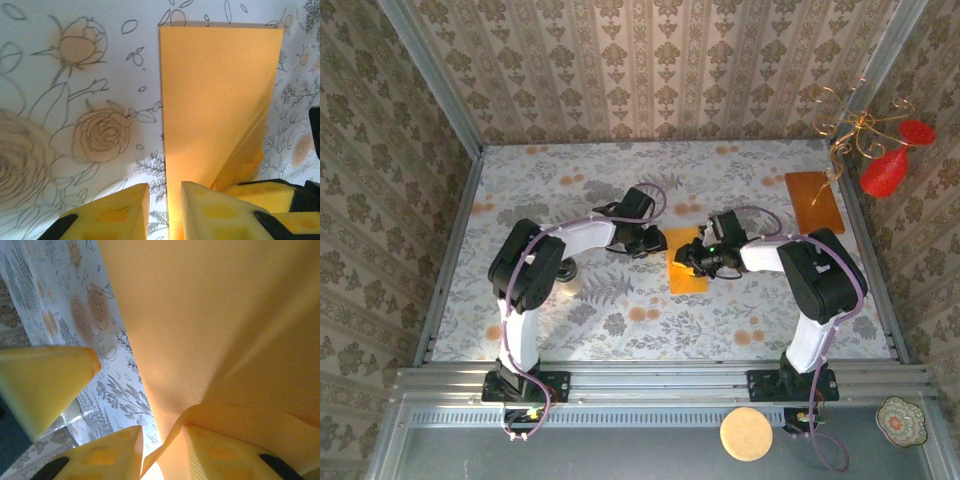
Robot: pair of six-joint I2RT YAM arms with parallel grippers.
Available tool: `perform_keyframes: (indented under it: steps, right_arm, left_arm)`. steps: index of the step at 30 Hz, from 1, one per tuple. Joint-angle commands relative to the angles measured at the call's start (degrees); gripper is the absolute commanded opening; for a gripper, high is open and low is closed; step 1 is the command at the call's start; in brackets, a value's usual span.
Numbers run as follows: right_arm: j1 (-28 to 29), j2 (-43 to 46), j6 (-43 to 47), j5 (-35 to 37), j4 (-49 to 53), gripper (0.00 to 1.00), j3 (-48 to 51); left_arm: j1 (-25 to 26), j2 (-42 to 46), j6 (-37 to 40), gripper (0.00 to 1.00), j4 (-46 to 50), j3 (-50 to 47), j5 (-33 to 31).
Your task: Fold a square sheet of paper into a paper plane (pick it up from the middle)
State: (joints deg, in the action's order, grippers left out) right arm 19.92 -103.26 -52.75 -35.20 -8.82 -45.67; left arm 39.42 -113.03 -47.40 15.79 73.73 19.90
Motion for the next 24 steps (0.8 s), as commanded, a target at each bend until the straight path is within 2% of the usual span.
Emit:
perform_keyframes:
  steps: [1, 6, 11, 16, 18, 24]
  right_arm:
    - [0.0, -1.9, -0.2, 3.7, 4.0, 0.34, 0.3]
    - [0.0, -1.9, 0.0, 3.8, 4.2, 0.39, 0.3]
    - [0.0, -1.8, 0.2, 4.1, 4.4, 0.44, 0.4]
    - [0.0, -1.6, 0.4, 4.3, 4.6, 0.45, 0.6]
    - [0.1, -1.6, 0.5, 4.5, 4.7, 0.42, 0.7]
    - [0.2, -1.4, 0.5, 5.1, 5.2, 0.22, 0.9]
  left_arm:
    - [-0.1, 4.0, -1.9, 0.25, -2.6, -3.0, -2.2]
    - [0.5, 7.1, -3.9, 0.25, -7.0, -7.9, -1.5]
    - [3.2, 9.0, -4.7, 0.25, -9.4, -10.5, -0.8]
    - [5.6, 9.0, -5.6, 0.19, -11.7, -11.9, -0.5]
    - [6.1, 8.5, -5.7, 0.16, -12.4, -11.9, 0.1]
    - [6.2, 6.9, -6.3, 0.07, -12.3, -11.3, -0.3]
